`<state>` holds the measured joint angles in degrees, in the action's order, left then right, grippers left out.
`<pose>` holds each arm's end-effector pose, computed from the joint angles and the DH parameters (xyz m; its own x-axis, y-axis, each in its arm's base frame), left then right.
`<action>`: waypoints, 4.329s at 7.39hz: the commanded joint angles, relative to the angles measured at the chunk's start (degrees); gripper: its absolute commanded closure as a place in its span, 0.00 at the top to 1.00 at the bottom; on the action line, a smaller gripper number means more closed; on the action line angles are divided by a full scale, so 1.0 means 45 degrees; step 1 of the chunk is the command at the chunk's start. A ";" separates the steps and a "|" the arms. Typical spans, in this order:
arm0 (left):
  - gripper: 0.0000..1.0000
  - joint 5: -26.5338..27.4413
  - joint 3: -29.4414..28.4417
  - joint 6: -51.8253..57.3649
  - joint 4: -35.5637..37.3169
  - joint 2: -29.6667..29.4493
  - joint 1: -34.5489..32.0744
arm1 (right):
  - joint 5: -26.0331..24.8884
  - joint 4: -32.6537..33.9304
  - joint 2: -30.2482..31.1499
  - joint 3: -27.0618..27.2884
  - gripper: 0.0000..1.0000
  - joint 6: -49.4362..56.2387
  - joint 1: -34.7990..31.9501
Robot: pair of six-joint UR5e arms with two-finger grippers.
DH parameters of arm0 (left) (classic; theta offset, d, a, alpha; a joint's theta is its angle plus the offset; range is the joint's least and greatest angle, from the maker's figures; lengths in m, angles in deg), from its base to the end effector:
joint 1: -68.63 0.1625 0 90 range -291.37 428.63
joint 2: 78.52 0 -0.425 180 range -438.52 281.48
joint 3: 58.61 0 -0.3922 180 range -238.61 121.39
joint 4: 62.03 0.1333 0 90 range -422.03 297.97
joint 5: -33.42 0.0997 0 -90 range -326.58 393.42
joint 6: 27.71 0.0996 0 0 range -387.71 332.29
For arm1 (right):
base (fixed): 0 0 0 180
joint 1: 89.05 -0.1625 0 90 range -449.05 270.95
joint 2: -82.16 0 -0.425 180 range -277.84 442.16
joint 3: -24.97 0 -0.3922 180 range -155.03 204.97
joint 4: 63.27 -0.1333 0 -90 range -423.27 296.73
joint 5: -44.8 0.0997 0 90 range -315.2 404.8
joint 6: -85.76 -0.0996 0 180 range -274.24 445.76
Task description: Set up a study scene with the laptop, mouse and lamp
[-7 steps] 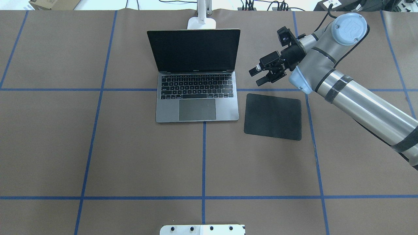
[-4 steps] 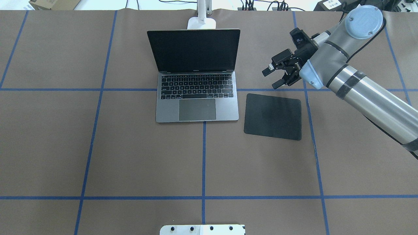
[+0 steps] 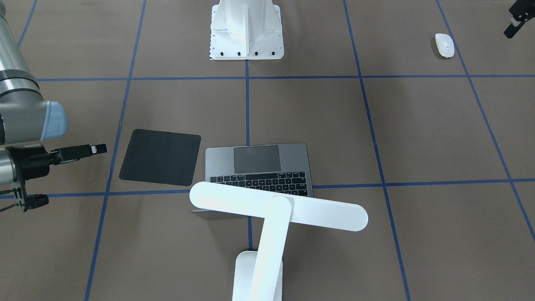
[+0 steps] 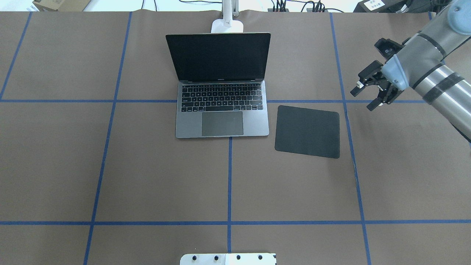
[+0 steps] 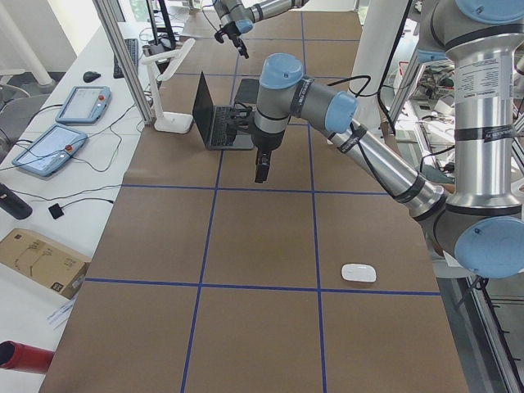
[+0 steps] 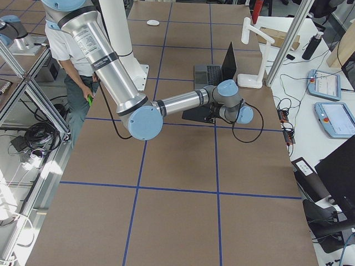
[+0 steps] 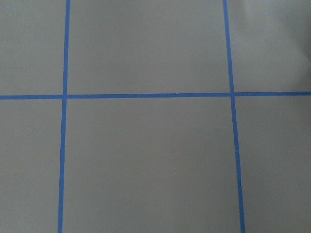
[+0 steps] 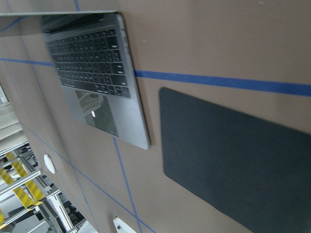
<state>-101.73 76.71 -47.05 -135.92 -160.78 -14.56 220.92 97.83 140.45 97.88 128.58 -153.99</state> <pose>-0.0181 -0.3769 0.3733 0.6683 0.0160 -0.7437 0.1176 0.9849 0.1269 -0.2456 -0.6053 0.5119 0.1444 0.1916 0.9708 0.4527 0.8596 -0.2370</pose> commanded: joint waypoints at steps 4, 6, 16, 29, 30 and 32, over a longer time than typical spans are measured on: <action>1.00 0.0015 -0.1434 0.0079 -0.5406 0.3880 0.0166 | -0.6194 -0.1470 0.0306 0.0551 1.00 -0.1110 -0.2869; 1.00 0.0054 -0.1787 0.1090 -0.5571 0.4644 0.0186 | -0.8413 -0.4130 0.1645 0.2476 1.00 -0.2695 -0.3168; 1.00 0.0250 -0.7941 0.2191 -1.3668 0.7062 0.0382 | -0.8552 -0.7617 0.3313 0.4108 1.00 -0.2855 -0.3500; 1.00 0.4305 -0.7921 -0.9929 -1.9451 0.7049 1.1013 | -0.8474 -0.7636 0.3451 0.4344 1.00 -0.2855 -0.3500; 1.00 0.4331 -0.7941 -0.9998 -1.9593 0.7127 1.1181 | -0.8474 -0.7752 0.3451 0.4324 1.00 -0.2855 -0.3481; 1.00 0.4351 -0.7921 -1.0970 -1.9614 0.7342 1.1978 | -0.8319 -0.7831 0.3549 0.4324 1.00 -0.2875 -0.3480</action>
<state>-82.46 41.04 -93.51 -223.86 -128.35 36.61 182.97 62.78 156.24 117.39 115.72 -169.67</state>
